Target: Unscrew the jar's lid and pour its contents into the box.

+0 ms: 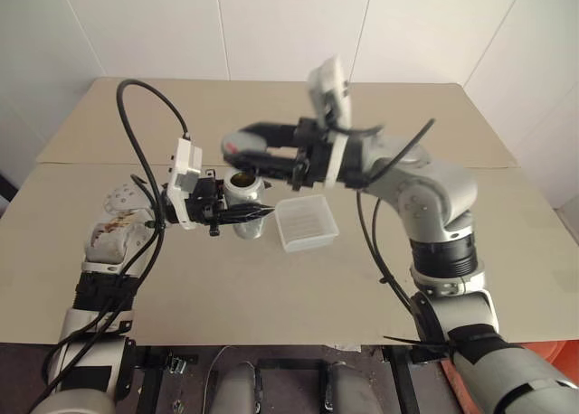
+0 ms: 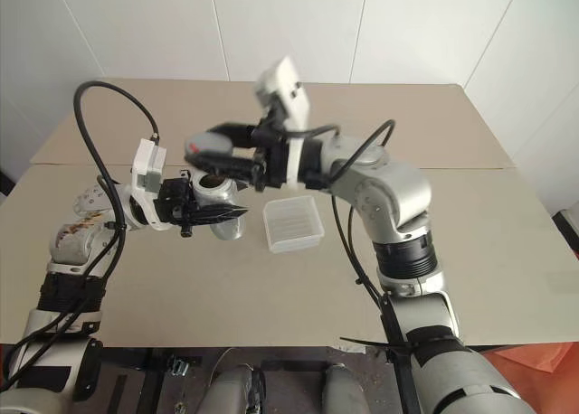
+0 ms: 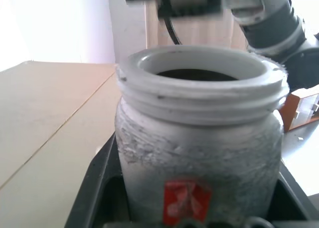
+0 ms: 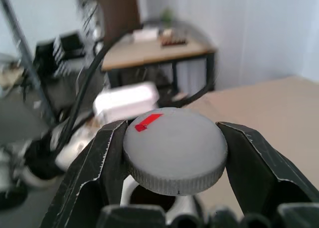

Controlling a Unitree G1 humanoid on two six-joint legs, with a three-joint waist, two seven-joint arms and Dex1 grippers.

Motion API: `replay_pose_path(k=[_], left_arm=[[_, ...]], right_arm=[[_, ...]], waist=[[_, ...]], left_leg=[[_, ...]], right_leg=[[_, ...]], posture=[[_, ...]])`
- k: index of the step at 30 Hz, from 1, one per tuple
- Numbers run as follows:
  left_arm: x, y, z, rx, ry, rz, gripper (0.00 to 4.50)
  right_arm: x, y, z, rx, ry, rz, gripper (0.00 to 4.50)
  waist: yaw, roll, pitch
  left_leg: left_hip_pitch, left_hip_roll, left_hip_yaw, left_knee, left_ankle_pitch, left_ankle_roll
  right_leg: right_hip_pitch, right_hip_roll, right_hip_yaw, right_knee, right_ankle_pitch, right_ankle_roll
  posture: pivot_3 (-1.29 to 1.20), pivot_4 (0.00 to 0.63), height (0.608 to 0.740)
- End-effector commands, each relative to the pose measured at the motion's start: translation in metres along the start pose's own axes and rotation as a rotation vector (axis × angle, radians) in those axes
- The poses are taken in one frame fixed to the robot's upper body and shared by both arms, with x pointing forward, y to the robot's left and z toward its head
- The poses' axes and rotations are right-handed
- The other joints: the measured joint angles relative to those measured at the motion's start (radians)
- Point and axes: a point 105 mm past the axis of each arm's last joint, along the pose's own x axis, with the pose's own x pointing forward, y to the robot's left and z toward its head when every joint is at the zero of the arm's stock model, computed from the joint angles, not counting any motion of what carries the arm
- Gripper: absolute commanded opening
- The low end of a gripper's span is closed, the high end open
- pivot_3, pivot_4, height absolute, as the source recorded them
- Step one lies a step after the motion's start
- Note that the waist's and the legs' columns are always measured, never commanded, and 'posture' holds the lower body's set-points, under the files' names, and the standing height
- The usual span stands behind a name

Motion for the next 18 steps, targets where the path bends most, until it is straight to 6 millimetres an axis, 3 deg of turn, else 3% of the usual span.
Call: replay_pose_path(k=[1, 4, 6, 10, 14, 18], left_arm=[[-0.001, -0.003, 0.01, 0.054, -0.016, -0.001, 1.98], [-0.003, 0.0, 0.01, 0.059, -0.022, 0.029, 1.98], [-0.004, 0.002, 0.01, 0.072, -0.027, 0.061, 1.98], [-0.007, 0.01, 0.013, 0.096, -0.047, 0.146, 1.98], [-0.005, 0.021, 0.011, 0.103, -0.064, 0.25, 1.98], [-0.002, 0.028, 0.004, 0.115, -0.046, 0.306, 1.98]], right_arm=[[-0.027, -0.022, 0.019, -0.048, -0.063, -0.158, 2.77], [-0.059, -0.049, 0.0, -0.118, 0.007, -0.366, 2.77], [-0.098, -0.068, -0.031, -0.135, 0.104, -0.55, 2.77], [-0.152, -0.079, -0.08, -0.1, 0.237, -0.765, 2.77], [-0.183, -0.078, -0.134, -0.088, 0.409, -0.856, 2.77], [-0.196, -0.075, -0.165, -0.172, 0.579, -0.852, 2.77]], waist=[[0.0, 0.0, 0.0], [0.002, 0.0, 0.0], [0.006, 0.0, 0.0], [0.008, 0.0, 0.0], [-0.004, 0.0, 0.0], [-0.007, 0.0, 0.0]], left_leg=[[0.0, 0.0, 0.0, 0.0, 0.0, 0.0], [0.0, 0.0, 0.0, 0.0, 0.0, 0.0], [0.0, 0.0, 0.001, -0.001, 0.0, 0.0], [-0.001, -0.001, 0.004, -0.001, 0.0, 0.0], [0.001, 0.0, 0.003, 0.0, 0.0, 0.0], [0.004, 0.0, 0.001, -0.001, 0.0, 0.0]], right_leg=[[0.0, 0.0, 0.0, 0.0, 0.0, 0.0], [0.0, 0.0, 0.0, -0.001, 0.0, 0.0], [0.0, 0.0, 0.0, -0.001, 0.0, 0.0], [0.0, -0.001, 0.0, -0.001, 0.0, 0.0], [0.0, 0.0, 0.001, 0.0, 0.0, 0.0], [0.003, 0.0, 0.002, 0.0, 0.0, 0.0]], posture=[[0.0, 0.15, 0.74], [0.0, 0.15, 0.74], [0.0, 0.15, 0.74], [0.0, 0.15, 0.74], [0.0, 0.15, 0.74], [0.0, 0.15, 0.74]])
